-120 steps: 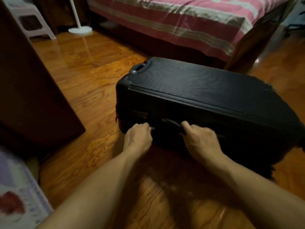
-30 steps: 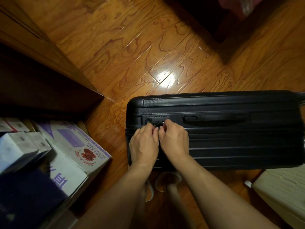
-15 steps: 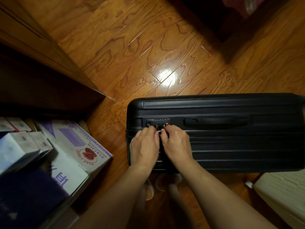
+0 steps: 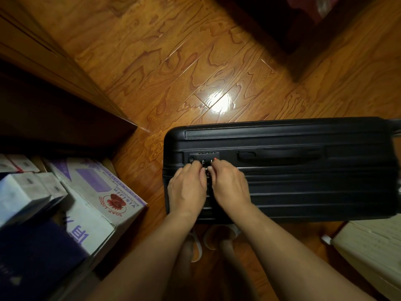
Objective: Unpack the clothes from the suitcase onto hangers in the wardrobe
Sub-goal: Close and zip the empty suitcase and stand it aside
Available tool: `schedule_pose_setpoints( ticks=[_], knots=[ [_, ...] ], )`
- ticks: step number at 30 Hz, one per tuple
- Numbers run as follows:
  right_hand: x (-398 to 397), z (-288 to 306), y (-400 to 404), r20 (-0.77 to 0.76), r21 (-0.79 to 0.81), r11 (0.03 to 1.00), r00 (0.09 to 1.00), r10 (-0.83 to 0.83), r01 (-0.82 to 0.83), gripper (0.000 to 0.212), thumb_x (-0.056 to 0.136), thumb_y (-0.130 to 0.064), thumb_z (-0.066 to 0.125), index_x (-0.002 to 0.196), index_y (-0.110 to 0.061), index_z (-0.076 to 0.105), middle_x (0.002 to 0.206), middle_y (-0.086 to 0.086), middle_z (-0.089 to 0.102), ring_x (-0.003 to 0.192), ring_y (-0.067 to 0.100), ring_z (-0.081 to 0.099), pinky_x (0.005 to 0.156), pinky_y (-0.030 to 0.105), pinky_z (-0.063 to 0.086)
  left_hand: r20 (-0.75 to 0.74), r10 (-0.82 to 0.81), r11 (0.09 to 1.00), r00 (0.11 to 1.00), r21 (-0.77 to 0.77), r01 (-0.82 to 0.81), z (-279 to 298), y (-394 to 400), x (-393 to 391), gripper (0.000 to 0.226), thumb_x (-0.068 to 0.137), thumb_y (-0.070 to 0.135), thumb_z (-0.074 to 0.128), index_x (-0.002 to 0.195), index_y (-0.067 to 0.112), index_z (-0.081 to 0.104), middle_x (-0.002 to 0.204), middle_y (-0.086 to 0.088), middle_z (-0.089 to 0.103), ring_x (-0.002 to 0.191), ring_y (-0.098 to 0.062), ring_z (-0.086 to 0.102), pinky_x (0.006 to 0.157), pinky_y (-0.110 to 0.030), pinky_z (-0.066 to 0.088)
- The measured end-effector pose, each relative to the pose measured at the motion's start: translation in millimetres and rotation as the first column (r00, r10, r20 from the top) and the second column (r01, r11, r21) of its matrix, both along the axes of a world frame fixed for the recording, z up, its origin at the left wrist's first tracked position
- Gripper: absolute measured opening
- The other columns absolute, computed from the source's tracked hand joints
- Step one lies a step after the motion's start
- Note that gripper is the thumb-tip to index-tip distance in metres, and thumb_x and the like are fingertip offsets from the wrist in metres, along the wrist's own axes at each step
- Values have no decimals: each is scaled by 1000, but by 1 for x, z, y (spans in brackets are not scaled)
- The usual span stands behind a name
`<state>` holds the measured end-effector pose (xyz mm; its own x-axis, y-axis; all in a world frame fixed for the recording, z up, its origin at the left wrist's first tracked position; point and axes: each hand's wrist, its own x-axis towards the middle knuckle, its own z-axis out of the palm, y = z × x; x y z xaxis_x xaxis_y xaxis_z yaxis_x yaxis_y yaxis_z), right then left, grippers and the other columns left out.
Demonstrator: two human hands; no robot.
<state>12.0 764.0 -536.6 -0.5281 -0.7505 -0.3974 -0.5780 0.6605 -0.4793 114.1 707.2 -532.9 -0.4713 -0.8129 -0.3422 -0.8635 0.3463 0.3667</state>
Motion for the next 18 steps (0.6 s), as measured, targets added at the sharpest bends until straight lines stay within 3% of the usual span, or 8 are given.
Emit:
schedule_pose_setpoints(
  ticks=[4, 8, 11, 18],
  knots=[
    [7, -2, 3, 48, -92, 971, 975, -218, 222, 18, 98, -34, 58, 99, -23, 71, 93, -5, 63, 81, 15, 60, 66, 32, 47, -36, 25, 999, 999, 43, -24, -2, -1, 5, 17, 102, 31, 47, 96, 20, 58, 91, 2, 64, 88, -20, 60, 76, -42, 51],
    [18, 0, -3, 31, -108, 941, 947, -319, 321, 18, 95, -29, 57, 86, -15, 64, 87, 1, 59, 73, 23, 58, 62, 36, 45, -60, 13, 999, 998, 40, -11, -2, -2, 9, 16, 103, 31, 48, 94, 20, 57, 89, 3, 63, 86, -19, 60, 73, -40, 49],
    [23, -1, 1, -24, -137, 957, 965, -260, 255, 23, 97, -27, 51, 83, -11, 59, 84, 5, 54, 67, 30, 57, 54, 41, 44, -47, -12, 999, 999, 34, 14, -2, 0, 9, 18, 103, 32, 47, 93, 20, 56, 88, 3, 63, 86, -19, 60, 70, -39, 49],
    [19, 0, -5, -180, -123, 991, 981, -77, 55, 28, 98, -31, 42, 87, -12, 59, 77, 7, 58, 57, 30, 59, 45, 36, 43, -69, -33, 999, 997, 19, 34, 1, -5, 9, 19, 103, 30, 45, 94, 18, 57, 89, 1, 63, 88, -20, 60, 72, -39, 50]
  ],
)
